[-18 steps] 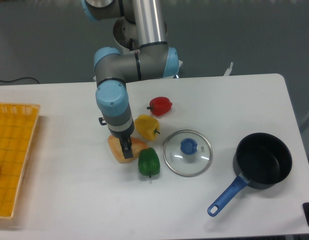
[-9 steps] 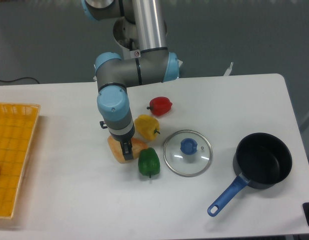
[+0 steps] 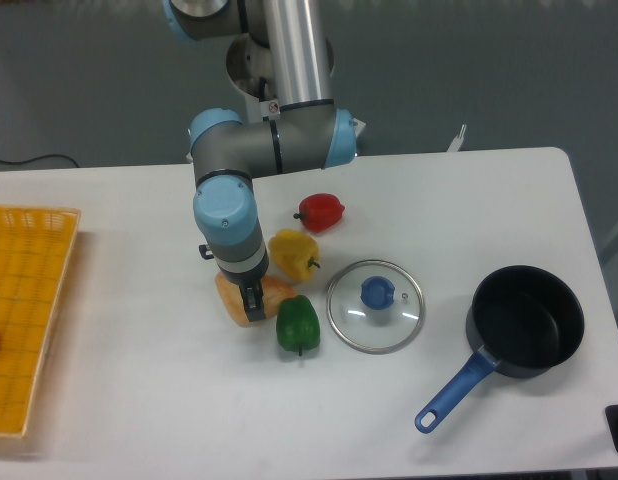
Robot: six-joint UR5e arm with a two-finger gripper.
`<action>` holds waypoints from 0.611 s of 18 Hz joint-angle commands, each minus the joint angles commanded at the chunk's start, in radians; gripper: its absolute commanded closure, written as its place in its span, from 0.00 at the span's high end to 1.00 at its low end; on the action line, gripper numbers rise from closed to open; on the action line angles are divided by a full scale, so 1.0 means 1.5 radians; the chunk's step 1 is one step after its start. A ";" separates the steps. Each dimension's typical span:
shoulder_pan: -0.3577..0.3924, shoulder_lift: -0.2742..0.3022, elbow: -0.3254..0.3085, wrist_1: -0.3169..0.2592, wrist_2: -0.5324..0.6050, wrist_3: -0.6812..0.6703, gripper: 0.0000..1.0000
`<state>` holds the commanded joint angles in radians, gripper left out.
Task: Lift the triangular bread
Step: 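Close the gripper on the edge of the triangular bread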
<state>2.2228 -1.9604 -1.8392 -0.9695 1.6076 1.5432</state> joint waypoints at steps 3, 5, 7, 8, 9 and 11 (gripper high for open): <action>-0.006 -0.004 -0.003 0.006 0.021 -0.010 0.57; -0.006 -0.005 -0.003 0.011 0.023 -0.011 0.42; -0.006 -0.005 -0.003 0.012 0.023 -0.017 0.24; -0.006 -0.005 -0.003 0.012 0.023 -0.018 0.15; -0.006 -0.005 -0.003 0.011 0.023 -0.020 0.04; -0.006 -0.004 -0.003 0.011 0.022 -0.020 0.00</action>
<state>2.2135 -1.9666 -1.8438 -0.9526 1.6398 1.5125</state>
